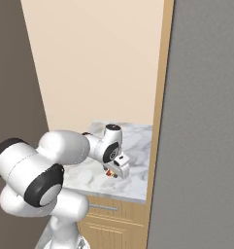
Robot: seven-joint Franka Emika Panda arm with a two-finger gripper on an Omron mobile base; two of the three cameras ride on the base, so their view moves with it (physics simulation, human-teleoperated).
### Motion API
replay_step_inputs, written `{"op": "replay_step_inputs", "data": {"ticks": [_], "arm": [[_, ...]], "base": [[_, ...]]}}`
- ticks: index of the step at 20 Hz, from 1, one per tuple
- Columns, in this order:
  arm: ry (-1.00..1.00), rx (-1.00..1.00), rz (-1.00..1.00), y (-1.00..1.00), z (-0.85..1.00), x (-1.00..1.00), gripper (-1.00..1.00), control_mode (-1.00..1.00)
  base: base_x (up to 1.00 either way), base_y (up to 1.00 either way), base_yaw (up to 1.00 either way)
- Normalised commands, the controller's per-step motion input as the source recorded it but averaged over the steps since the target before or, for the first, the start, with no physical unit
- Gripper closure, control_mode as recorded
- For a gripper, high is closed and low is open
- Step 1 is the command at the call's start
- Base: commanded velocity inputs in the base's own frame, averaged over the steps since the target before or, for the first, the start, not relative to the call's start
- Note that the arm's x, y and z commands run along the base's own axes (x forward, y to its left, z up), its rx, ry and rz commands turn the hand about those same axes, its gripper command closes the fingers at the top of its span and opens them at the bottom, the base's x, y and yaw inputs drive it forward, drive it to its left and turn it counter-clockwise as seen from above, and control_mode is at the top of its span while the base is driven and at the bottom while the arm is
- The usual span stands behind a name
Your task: Store the hot dog in the freezer for long-term storage. Close the freezer door after placing the cooked food.
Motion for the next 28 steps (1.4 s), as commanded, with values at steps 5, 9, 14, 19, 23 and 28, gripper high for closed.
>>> {"op": "replay_step_inputs", "data": {"ticks": [5, 9, 14, 19, 23, 28], "arm": [[-0.09, 0.0, -0.01, 0.06, 0.63, -0.36, 1.0, -1.0], [-0.01, 0.03, 0.07, 0.23, 1.0, -0.7, 1.0, -1.0], [0.0, 0.0, 0.13, 0.53, 1.0, -0.85, 1.0, -1.0], [0.0, 0.0, 0.11, 0.87, 1.0, -0.75, 1.0, -1.0], [-0.02, 0.0, 0.12, 0.59, 1.0, -0.64, 1.0, -1.0], [-0.09, 0.02, 0.12, 0.08, 1.0, -0.56, 1.0, -1.0]], "base": [[0.0, 0.0, 0.0], [0.0, 0.0, 0.0], [0.0, 0.0, 0.0], [0.0, 0.0, 0.0], [0.0, 0.0, 0.0], [0.0, 0.0, 0.0]]}}
